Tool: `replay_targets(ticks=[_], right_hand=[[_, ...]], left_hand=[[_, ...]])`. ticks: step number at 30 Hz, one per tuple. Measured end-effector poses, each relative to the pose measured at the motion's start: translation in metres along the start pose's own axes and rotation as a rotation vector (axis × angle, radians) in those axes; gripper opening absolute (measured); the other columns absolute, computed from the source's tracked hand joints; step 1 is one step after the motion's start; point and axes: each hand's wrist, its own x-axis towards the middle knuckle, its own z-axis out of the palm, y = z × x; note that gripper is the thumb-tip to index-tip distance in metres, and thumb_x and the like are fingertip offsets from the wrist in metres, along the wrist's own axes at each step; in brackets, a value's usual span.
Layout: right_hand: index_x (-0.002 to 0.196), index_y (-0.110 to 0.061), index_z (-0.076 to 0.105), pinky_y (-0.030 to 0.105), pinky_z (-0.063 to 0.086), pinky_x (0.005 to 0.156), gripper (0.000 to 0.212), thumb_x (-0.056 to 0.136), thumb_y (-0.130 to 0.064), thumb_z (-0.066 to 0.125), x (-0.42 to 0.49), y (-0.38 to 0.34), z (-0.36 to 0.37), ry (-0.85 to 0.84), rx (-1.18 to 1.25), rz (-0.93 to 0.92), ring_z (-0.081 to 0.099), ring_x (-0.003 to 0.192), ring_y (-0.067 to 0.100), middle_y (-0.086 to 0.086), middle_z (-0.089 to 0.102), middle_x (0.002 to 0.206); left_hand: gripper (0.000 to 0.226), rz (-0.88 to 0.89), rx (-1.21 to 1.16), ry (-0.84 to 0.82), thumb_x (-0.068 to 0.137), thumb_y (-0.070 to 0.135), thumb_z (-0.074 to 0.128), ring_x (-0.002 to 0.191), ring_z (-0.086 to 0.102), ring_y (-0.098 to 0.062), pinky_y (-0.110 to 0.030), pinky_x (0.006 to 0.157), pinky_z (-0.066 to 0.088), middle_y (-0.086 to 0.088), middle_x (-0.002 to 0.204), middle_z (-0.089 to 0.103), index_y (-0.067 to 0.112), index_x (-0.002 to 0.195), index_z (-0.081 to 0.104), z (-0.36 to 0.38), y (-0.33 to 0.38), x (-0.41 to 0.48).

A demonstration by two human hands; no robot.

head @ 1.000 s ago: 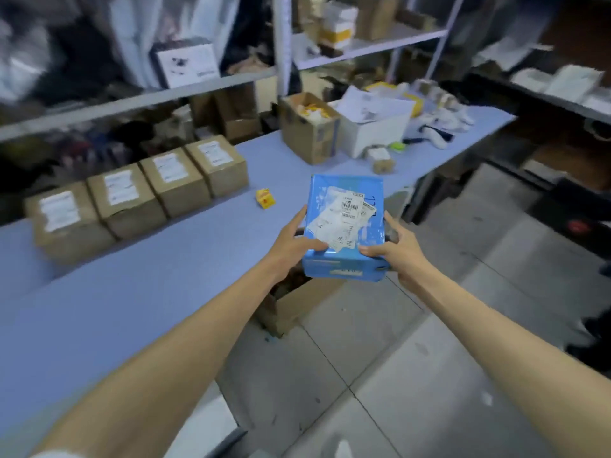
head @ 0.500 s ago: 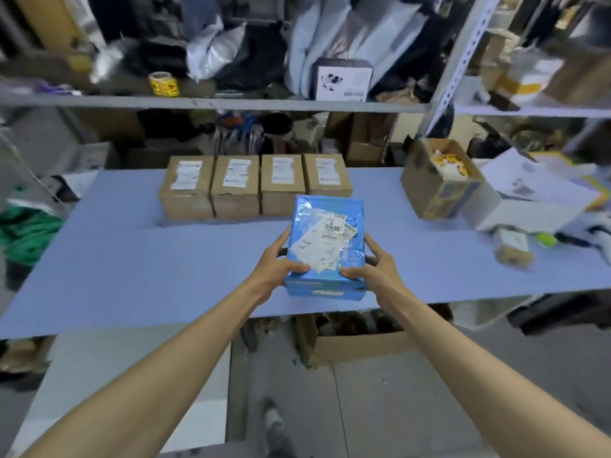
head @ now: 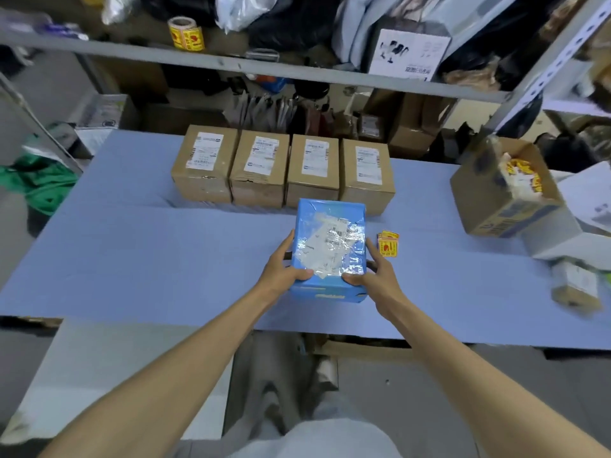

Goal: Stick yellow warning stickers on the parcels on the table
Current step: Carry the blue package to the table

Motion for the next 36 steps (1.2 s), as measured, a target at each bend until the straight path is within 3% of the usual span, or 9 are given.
replay_targets(ticks=[2, 9, 13, 17, 21, 24, 28, 32, 36], right_hand=[[0.149, -0.033, 0.026, 0.011, 0.05, 0.055, 0.101, 0.072, 0.011, 0.075, 0.016, 0.008, 0.0, -0.02, -0.032, -0.018, 0.064, 0.075, -0.012, -0.003, 0.057, 0.111], [0.145, -0.037, 0.031, 0.014, 0.052, 0.057, 0.098, 0.072, 0.01, 0.075, 0.053, 0.033, -0.011, -0.095, -0.067, -0.028, 0.065, 0.088, 0.007, 0.005, 0.058, 0.119], [0.147, -0.032, 0.031, 0.023, 0.058, 0.066, 0.099, 0.07, 0.013, 0.074, 0.065, 0.046, -0.011, -0.103, -0.024, 0.005, 0.062, 0.106, 0.024, 0.007, 0.056, 0.127], [0.147, -0.034, 0.028, 0.04, 0.058, 0.083, 0.1, 0.071, 0.01, 0.075, 0.076, 0.05, -0.005, -0.073, -0.047, 0.032, 0.056, 0.116, 0.025, 0.005, 0.051, 0.133], [0.148, -0.041, 0.019, 0.024, 0.057, 0.064, 0.104, 0.073, 0.007, 0.073, 0.085, 0.047, -0.002, -0.044, -0.079, 0.078, 0.06, 0.098, 0.015, -0.001, 0.052, 0.117], [0.148, -0.037, 0.021, 0.018, 0.053, 0.065, 0.09, 0.08, -0.013, 0.075, 0.095, 0.042, -0.001, -0.062, -0.173, 0.03, 0.058, 0.099, 0.016, -0.008, 0.051, 0.115], [0.147, -0.038, 0.024, 0.022, 0.055, 0.065, 0.086, 0.08, -0.024, 0.076, 0.096, 0.048, -0.008, -0.048, -0.185, 0.008, 0.06, 0.1, 0.019, -0.005, 0.051, 0.116], [0.147, -0.039, 0.025, 0.022, 0.056, 0.065, 0.086, 0.079, -0.024, 0.077, 0.098, 0.046, -0.007, -0.047, -0.178, -0.009, 0.061, 0.097, 0.018, -0.005, 0.053, 0.112], [0.147, -0.039, 0.025, 0.028, 0.057, 0.068, 0.089, 0.077, -0.024, 0.078, 0.099, 0.047, -0.006, -0.045, -0.18, -0.005, 0.062, 0.096, 0.019, -0.004, 0.053, 0.11]], left_hand=[[0.091, 0.007, -0.003, 0.027, 0.074, 0.001, 0.076, 0.096, 0.056, -0.007, -0.023, 0.079, 0.052, 0.003, 0.11, 0.052, 0.039, 0.144, 0.032, 0.003, -0.007, 0.01], [0.087, -0.062, -0.04, 0.11, 0.073, -0.004, 0.074, 0.095, 0.055, -0.007, -0.013, 0.063, 0.052, 0.007, 0.106, 0.054, 0.036, 0.14, 0.035, 0.02, -0.032, 0.031], [0.087, -0.095, -0.038, 0.14, 0.074, -0.003, 0.075, 0.099, 0.055, -0.01, -0.02, 0.072, 0.054, 0.01, 0.106, 0.053, 0.035, 0.14, 0.034, 0.027, -0.044, 0.041], [0.077, -0.107, 0.004, 0.176, 0.082, 0.014, 0.074, 0.095, 0.057, -0.011, -0.023, 0.075, 0.054, 0.01, 0.104, 0.053, 0.034, 0.142, 0.031, 0.026, -0.046, 0.054], [0.079, -0.111, 0.066, 0.118, 0.079, 0.017, 0.077, 0.091, 0.06, -0.012, -0.02, 0.069, 0.054, 0.008, 0.1, 0.054, 0.035, 0.141, 0.032, 0.016, -0.044, 0.063], [0.08, -0.108, 0.097, 0.133, 0.077, 0.016, 0.079, 0.095, 0.059, -0.016, -0.023, 0.073, 0.053, 0.001, 0.106, 0.055, 0.033, 0.14, 0.034, 0.01, -0.04, 0.071], [0.074, -0.097, 0.108, 0.116, 0.08, 0.02, 0.076, 0.096, 0.057, -0.012, -0.022, 0.074, 0.053, 0.0, 0.112, 0.053, 0.034, 0.14, 0.035, 0.012, -0.042, 0.075], [0.074, -0.105, 0.093, 0.139, 0.078, 0.02, 0.078, 0.102, 0.059, -0.019, -0.037, 0.084, 0.056, 0.001, 0.11, 0.055, 0.037, 0.138, 0.037, 0.007, -0.045, 0.078], [0.072, -0.103, 0.089, 0.137, 0.078, 0.02, 0.078, 0.103, 0.058, -0.019, -0.04, 0.087, 0.056, 0.007, 0.105, 0.054, 0.038, 0.135, 0.038, 0.007, -0.047, 0.08]])
